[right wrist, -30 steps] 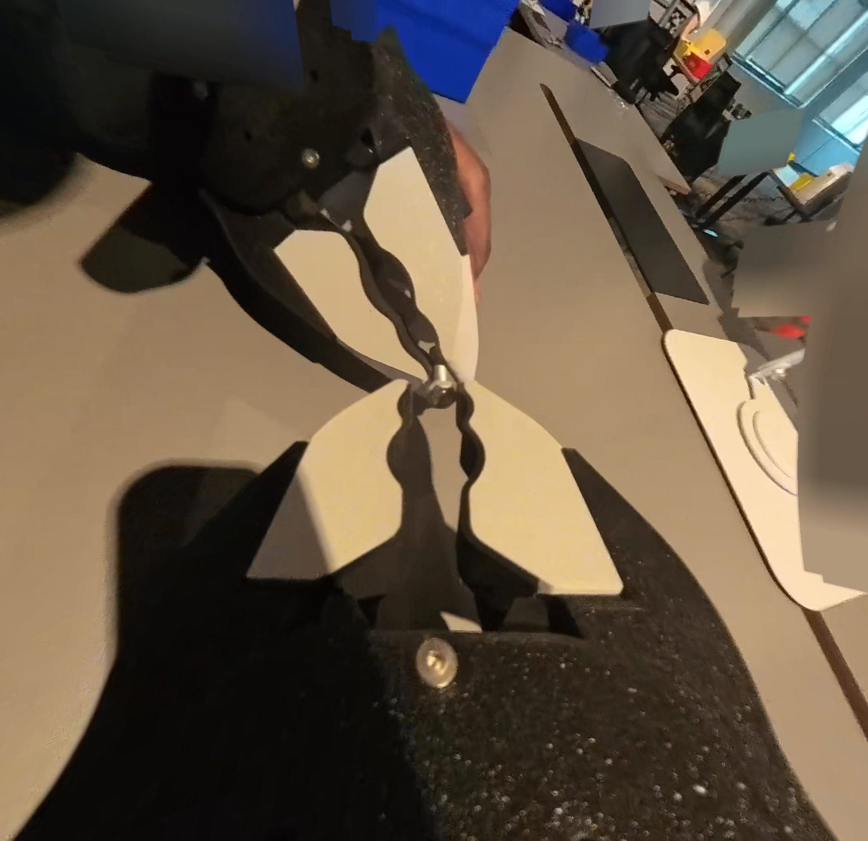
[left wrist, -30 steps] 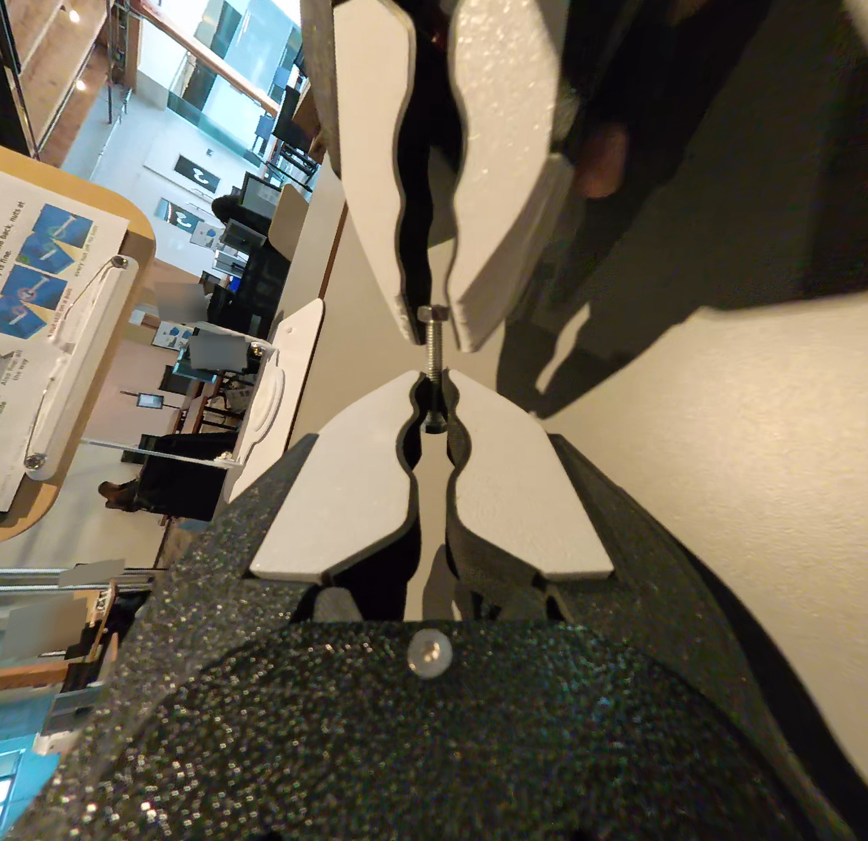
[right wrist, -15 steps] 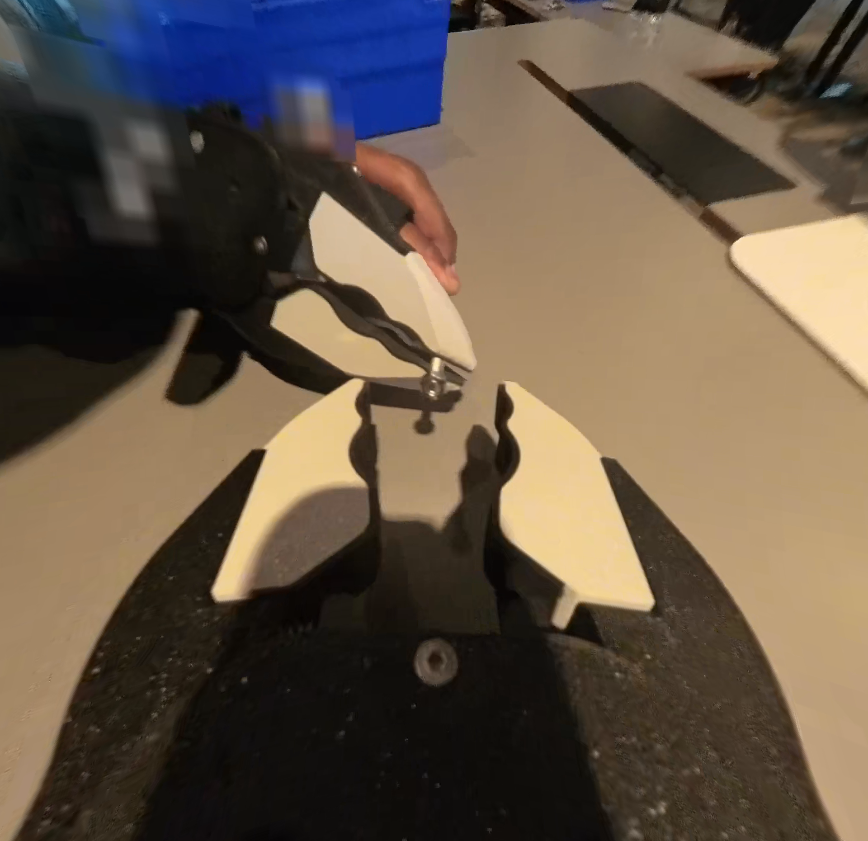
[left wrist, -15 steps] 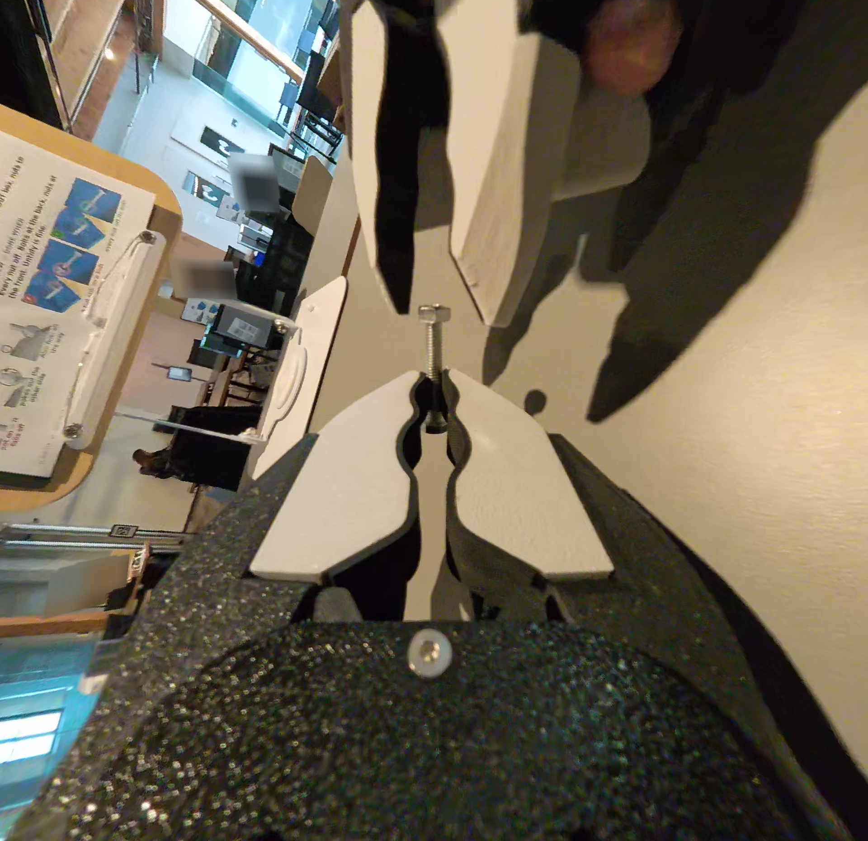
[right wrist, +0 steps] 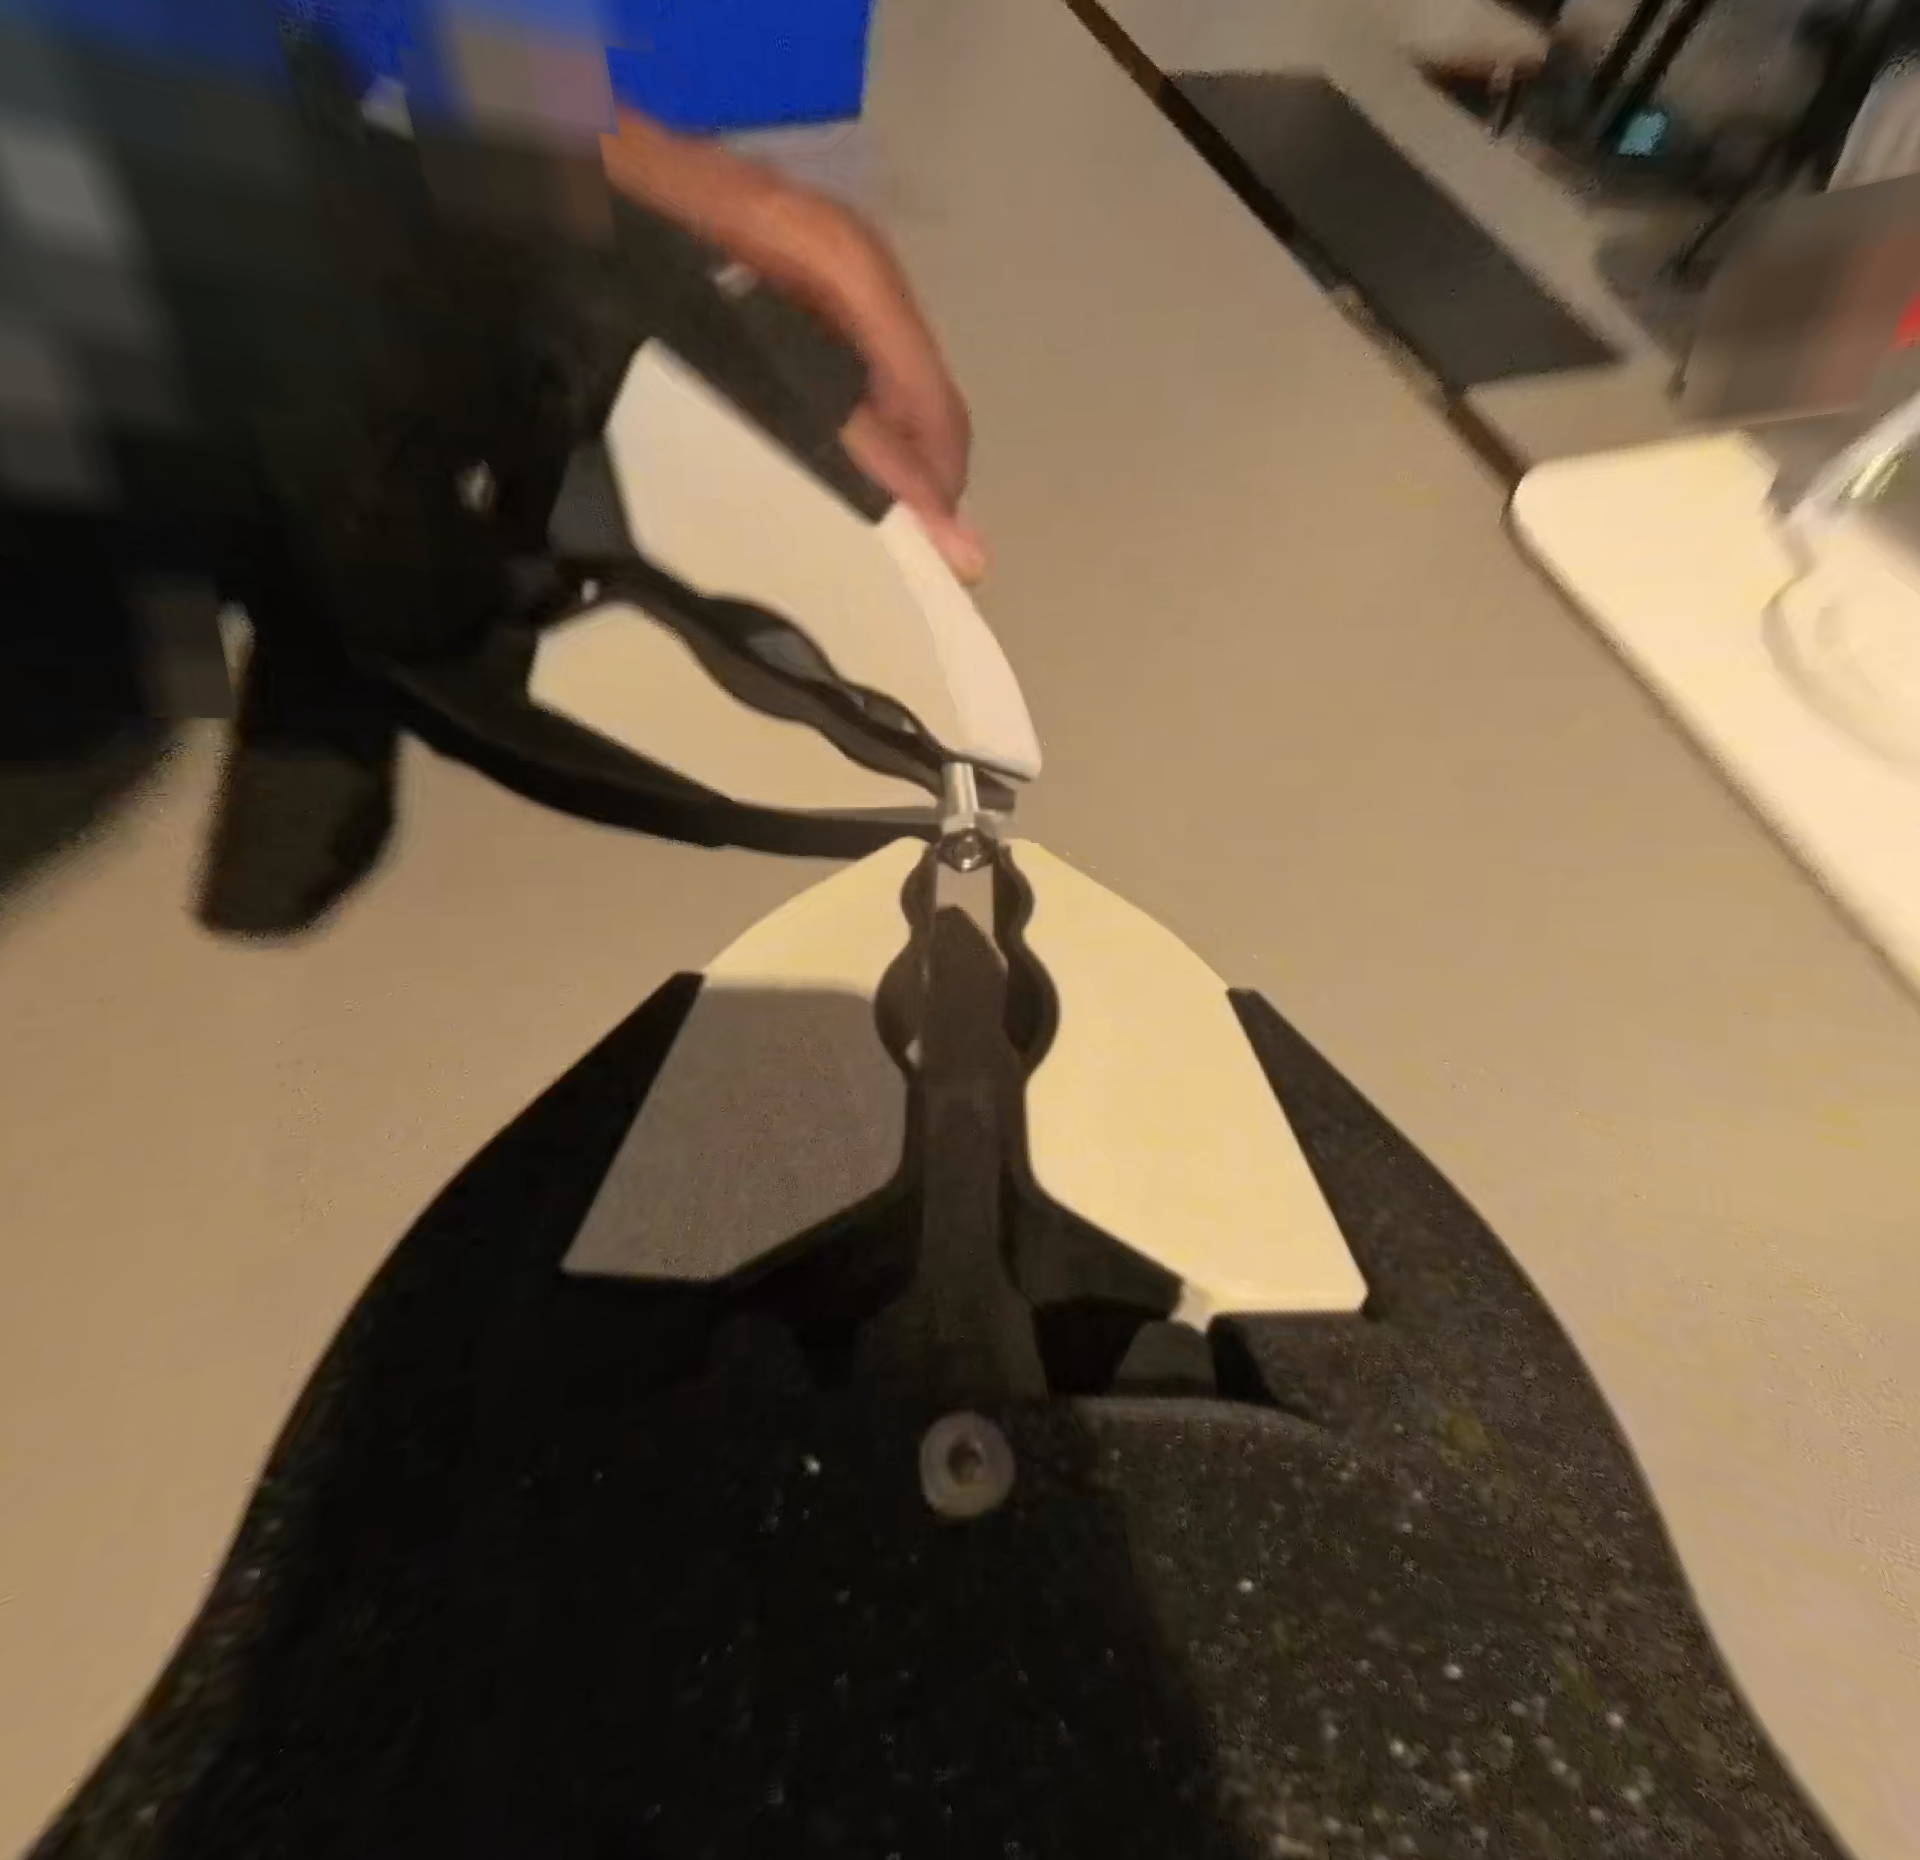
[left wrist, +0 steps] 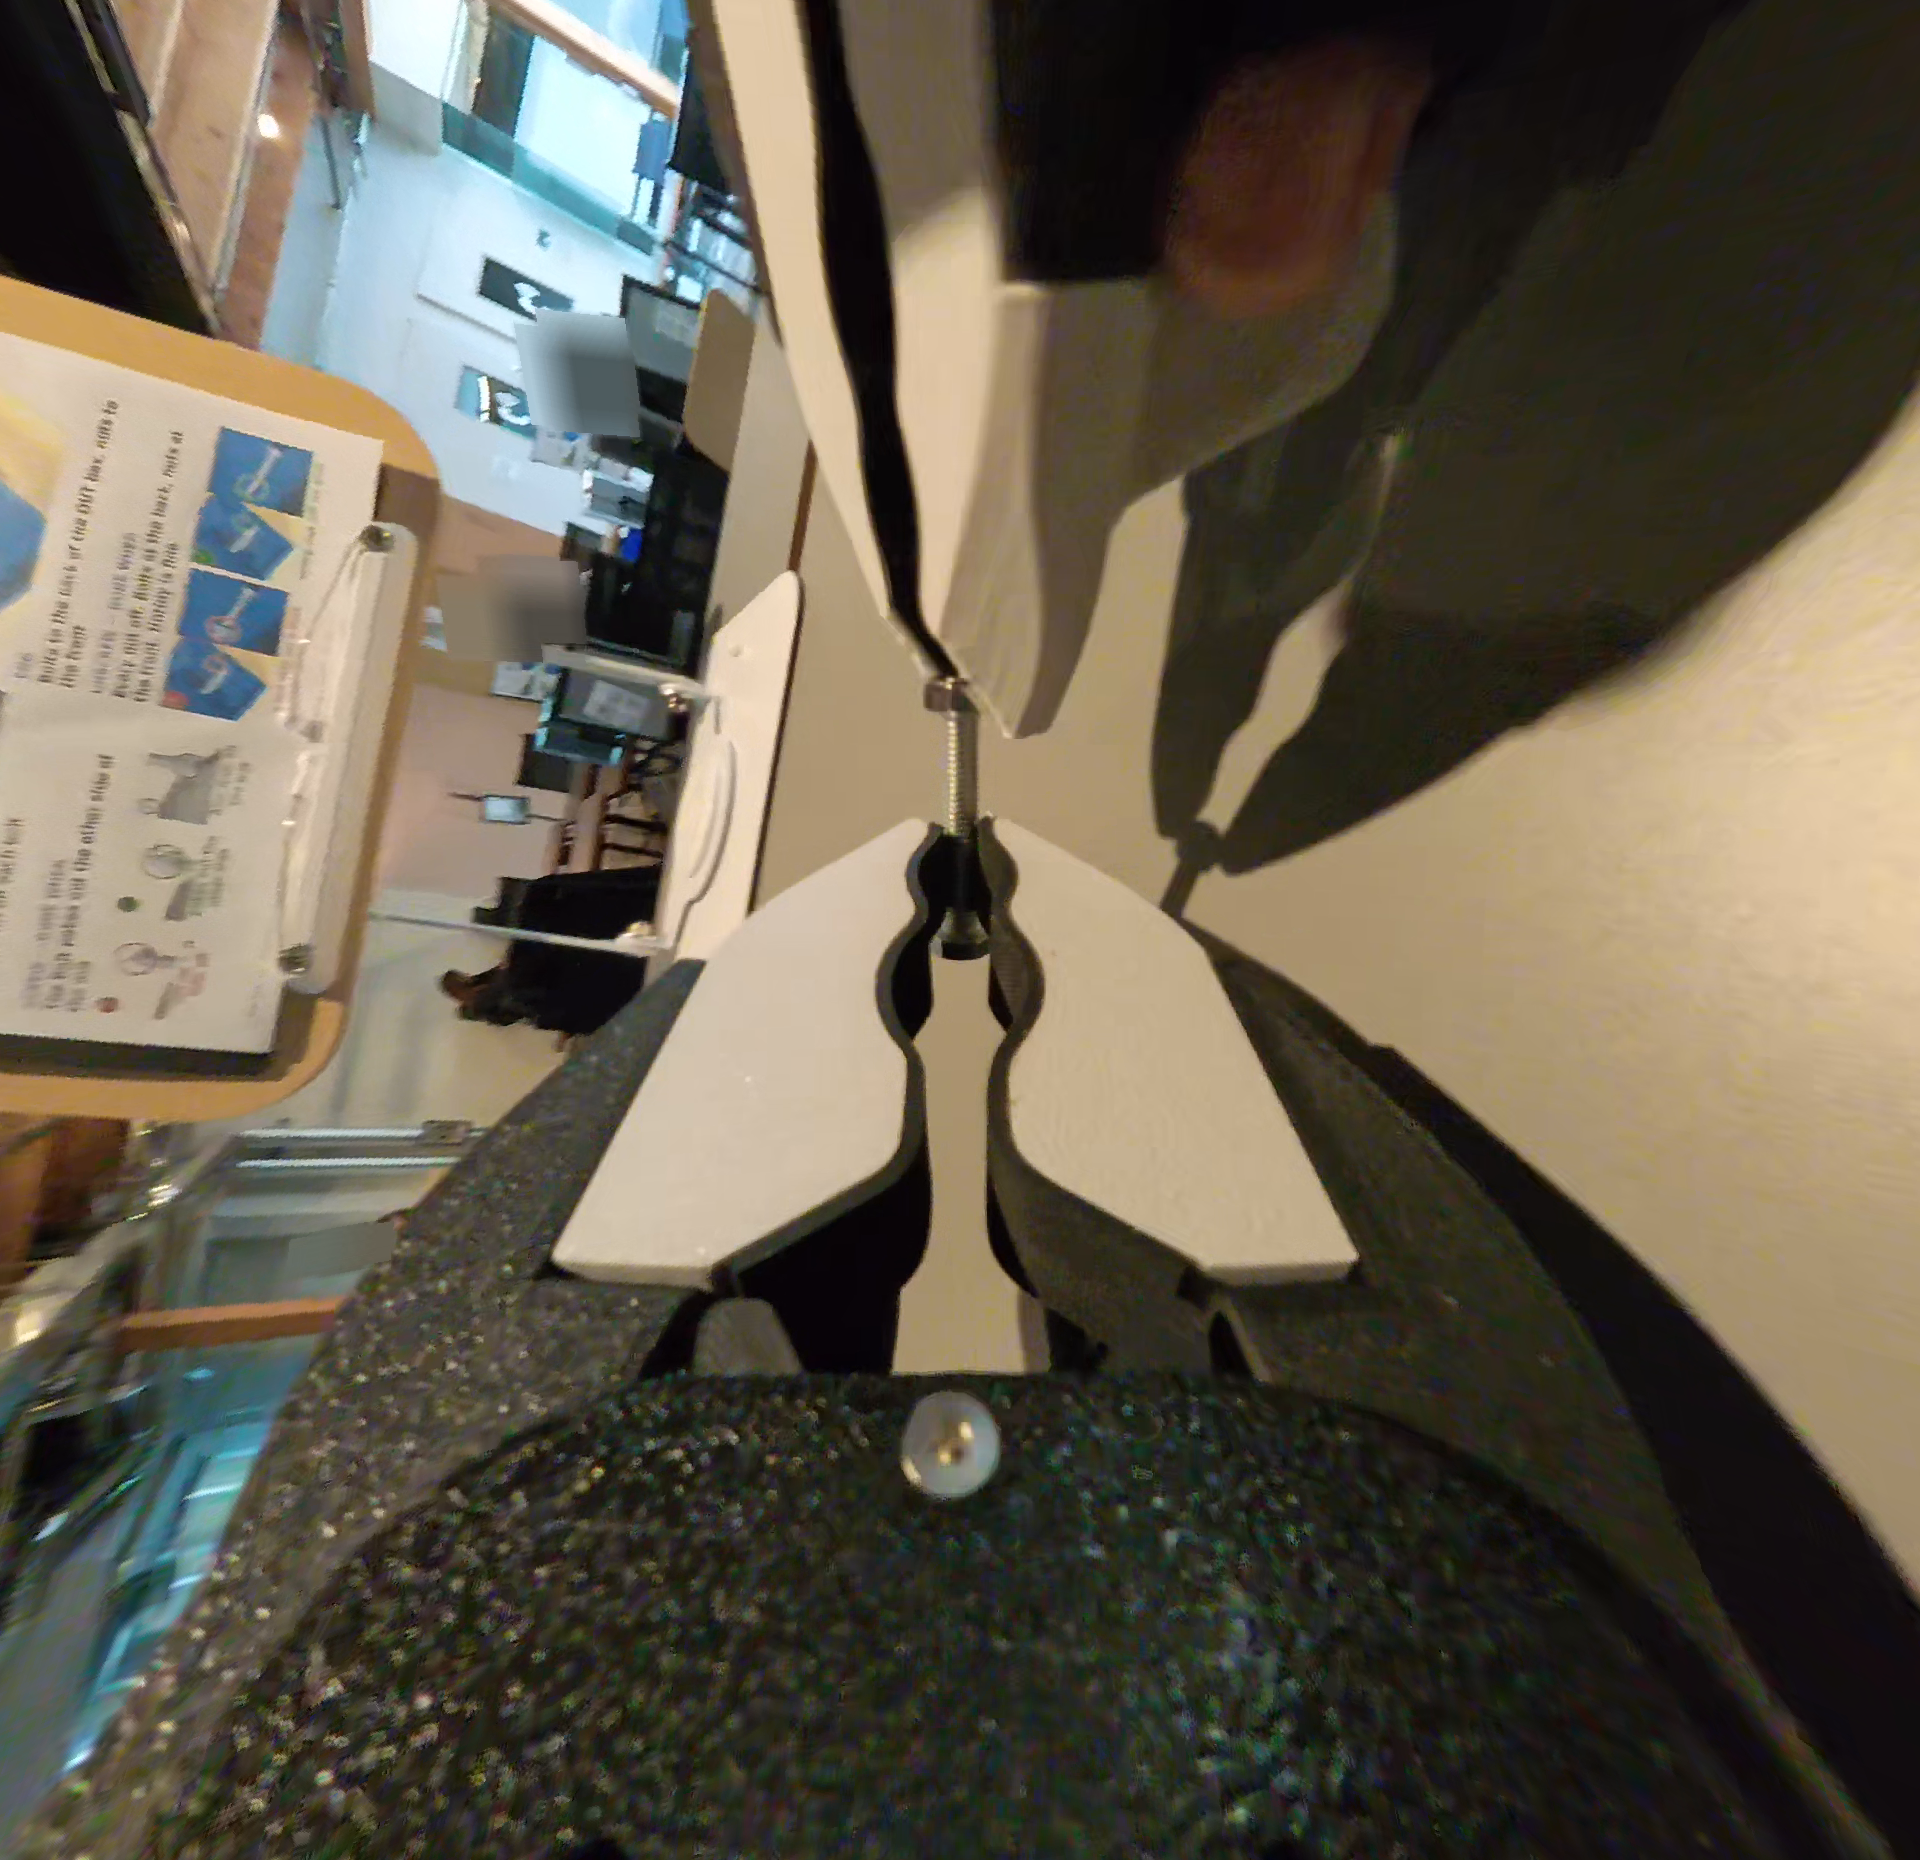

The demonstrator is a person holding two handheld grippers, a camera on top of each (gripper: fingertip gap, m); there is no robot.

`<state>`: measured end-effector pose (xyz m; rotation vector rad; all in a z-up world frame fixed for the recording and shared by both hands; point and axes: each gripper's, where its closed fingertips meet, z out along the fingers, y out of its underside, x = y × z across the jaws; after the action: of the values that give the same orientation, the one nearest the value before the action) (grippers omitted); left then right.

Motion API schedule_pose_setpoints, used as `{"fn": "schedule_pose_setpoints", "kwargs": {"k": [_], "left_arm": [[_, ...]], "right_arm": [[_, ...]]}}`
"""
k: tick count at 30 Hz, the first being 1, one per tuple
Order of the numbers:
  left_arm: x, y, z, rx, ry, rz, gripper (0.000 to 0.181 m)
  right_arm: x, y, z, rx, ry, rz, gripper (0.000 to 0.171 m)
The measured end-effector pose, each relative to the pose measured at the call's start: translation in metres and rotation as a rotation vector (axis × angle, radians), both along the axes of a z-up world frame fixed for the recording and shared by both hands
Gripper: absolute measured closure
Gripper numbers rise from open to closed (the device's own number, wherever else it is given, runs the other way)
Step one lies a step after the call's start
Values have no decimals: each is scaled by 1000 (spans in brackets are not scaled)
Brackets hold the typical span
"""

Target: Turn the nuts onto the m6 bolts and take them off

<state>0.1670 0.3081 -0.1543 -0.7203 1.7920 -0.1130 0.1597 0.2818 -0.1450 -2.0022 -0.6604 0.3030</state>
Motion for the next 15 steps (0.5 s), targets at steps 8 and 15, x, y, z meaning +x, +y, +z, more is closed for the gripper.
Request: {"fn": "schedule_pose_setpoints", "kwargs": {"k": [8, 15], "left_arm": [[-1, 4, 3, -96, -33, 27, 176], [0, -8, -4, -147, 5, -48, 176]], "right_arm": [[5, 0, 9, -36, 215, 73, 129], [8, -1, 3, 212, -263, 150, 142]]}}
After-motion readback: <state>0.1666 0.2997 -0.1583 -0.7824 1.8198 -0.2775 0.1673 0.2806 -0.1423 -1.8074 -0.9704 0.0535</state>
